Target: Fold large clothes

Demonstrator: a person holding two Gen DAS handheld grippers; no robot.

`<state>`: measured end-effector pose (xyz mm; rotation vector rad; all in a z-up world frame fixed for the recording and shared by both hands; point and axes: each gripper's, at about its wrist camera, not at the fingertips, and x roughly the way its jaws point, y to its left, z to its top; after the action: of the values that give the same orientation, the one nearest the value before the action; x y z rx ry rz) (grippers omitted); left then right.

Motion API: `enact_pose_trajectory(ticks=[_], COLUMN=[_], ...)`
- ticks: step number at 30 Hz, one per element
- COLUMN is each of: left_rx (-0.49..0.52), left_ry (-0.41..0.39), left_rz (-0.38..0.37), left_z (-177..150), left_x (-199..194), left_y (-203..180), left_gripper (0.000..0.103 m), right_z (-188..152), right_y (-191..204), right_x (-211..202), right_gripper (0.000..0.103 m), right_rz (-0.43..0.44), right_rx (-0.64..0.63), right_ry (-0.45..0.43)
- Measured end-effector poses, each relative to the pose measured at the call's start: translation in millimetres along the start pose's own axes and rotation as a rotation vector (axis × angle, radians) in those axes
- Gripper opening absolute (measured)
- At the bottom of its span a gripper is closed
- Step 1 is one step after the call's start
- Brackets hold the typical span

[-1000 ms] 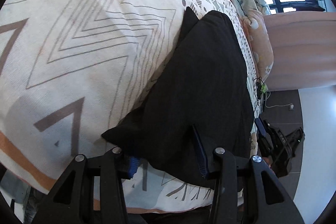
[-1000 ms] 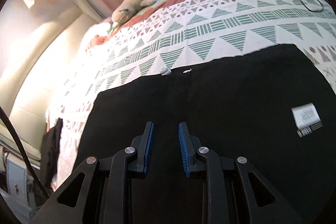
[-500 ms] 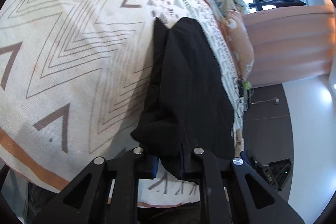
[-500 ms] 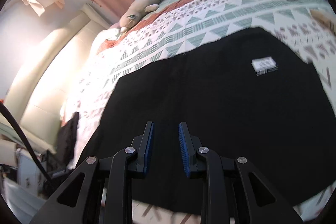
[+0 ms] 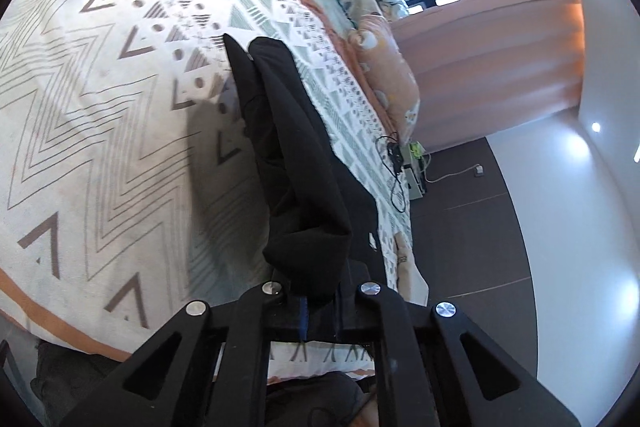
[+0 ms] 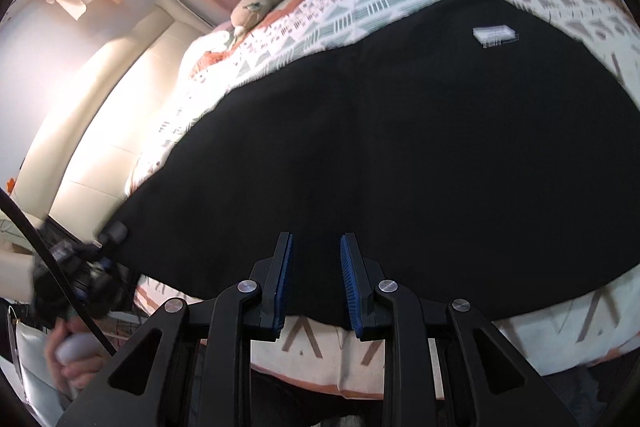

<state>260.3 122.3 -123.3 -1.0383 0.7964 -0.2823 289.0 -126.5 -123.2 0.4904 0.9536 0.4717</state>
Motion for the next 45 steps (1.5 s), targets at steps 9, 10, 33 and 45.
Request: enact_pose_trajectory(ticks=[9,10,33,45], left_rx=[0.154,0.162,0.351,0.218], left_ry=[0.058,0.064,0.297,0.611], left_rz=[-0.032,-0.040,-0.089,-0.169], left_z=[-5.7,-4.5,-61.6,-132.9], left_x=[28.8,32.4,159.9,246.2], left_y=[-66.9,-73.4,-189.6,-177.7], left_gripper=[0.010,0.010,0.010,0.021], right_z=[-14.8,-11.2,35.7,-28.0], right_y=[-24.5,-27.3,-151.7,-162.3], right_x=[43.0,41.7,-138.7,-204.9], right_gripper=[0.018,0.018,0.051,0.051], right_rz=[-0.027,-0.011,0.064,-0.043], right_rx=[0.064,0.072,0.291,0.396], right_ry=[0.069,0.080,-0.223,-0.304])
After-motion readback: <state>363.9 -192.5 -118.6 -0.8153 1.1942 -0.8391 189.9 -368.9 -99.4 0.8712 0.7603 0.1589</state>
